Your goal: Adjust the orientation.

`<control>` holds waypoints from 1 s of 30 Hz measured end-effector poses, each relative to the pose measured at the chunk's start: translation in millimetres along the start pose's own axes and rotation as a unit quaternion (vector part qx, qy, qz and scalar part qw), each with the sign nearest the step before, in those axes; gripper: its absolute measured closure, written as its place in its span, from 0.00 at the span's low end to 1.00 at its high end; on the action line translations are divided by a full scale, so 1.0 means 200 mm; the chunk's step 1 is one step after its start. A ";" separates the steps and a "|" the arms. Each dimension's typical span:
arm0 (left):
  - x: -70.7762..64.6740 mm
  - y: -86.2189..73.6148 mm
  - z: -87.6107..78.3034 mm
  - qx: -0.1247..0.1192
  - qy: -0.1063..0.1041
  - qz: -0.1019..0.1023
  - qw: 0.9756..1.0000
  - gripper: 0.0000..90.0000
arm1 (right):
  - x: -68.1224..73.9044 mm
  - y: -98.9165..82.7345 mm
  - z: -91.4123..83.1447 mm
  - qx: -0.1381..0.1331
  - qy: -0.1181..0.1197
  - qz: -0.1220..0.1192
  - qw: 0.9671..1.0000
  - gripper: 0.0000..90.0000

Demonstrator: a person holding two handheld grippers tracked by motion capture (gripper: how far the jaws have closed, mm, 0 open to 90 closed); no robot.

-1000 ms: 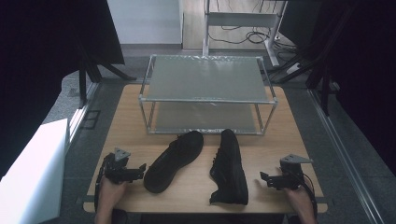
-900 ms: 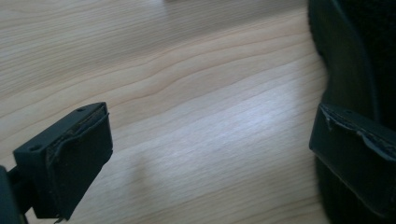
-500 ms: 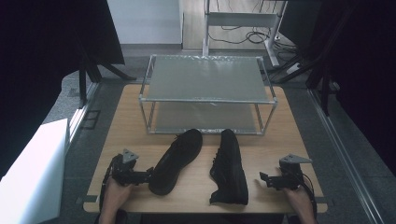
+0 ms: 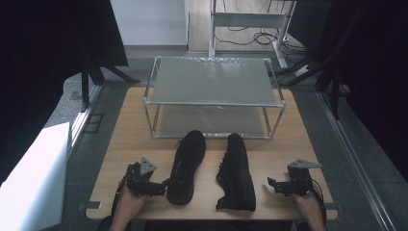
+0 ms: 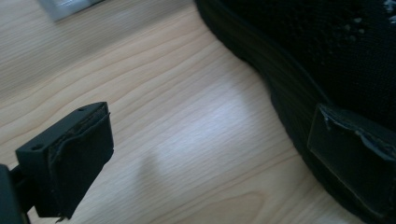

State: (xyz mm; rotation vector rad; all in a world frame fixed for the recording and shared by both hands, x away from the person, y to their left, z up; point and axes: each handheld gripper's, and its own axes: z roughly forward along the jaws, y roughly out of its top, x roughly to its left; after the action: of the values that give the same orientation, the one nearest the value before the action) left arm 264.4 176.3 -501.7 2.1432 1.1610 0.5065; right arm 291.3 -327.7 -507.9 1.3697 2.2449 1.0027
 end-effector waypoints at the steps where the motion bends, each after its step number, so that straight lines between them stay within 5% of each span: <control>1: -0.01 0.00 0.00 -0.001 -0.004 0.001 1.000 0.00 | 0.00 0.00 0.00 0.000 0.000 0.000 1.000 0.00; 13: -0.11 0.04 0.06 -0.010 -0.046 0.006 0.999 0.00 | 0.00 0.00 0.01 0.002 0.003 -0.002 1.000 0.00; 30: 0.00 0.01 0.01 -0.037 0.006 -0.019 0.999 0.00 | 0.01 0.02 -0.02 -0.015 0.025 0.015 0.999 0.00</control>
State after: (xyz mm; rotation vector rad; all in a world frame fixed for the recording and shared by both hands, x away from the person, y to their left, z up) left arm 266.2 174.2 -501.8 2.0542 1.1698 0.5371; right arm 290.9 -326.8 -502.9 1.3854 2.2413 1.0880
